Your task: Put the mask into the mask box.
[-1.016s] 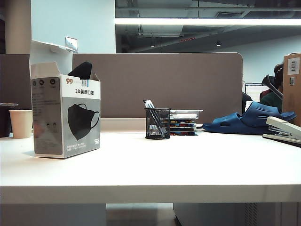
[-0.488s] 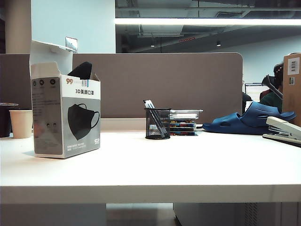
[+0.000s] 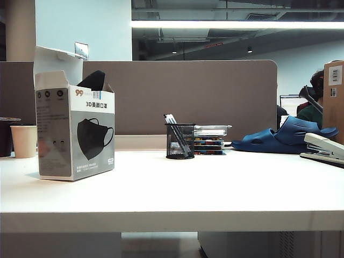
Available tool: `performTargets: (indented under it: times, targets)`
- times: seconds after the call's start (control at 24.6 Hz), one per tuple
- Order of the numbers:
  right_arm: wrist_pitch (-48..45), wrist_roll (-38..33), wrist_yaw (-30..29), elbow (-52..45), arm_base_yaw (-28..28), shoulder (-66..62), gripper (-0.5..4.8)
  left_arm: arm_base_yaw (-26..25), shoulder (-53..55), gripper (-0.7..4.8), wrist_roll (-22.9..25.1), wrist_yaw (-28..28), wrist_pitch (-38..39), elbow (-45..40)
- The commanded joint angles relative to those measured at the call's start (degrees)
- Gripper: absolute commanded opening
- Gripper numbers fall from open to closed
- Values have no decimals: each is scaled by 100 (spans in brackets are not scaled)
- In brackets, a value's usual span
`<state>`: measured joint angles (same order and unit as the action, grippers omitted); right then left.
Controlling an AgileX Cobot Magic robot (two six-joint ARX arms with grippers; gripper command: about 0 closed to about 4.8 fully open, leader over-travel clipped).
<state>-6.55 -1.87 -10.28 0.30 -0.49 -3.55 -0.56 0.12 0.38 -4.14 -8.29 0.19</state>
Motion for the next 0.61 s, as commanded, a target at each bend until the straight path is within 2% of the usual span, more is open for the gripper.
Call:
performTargets:
  times: [0.04, 0.61]
  targets:
    - [-20, -4, 11, -31, 7, 2, -5, 9, 0, -6, 22, 28, -74, 24]
    - [85, -2, 11, -28, 7, 2, -5, 7, 0, -6, 22, 28, 11, 24]
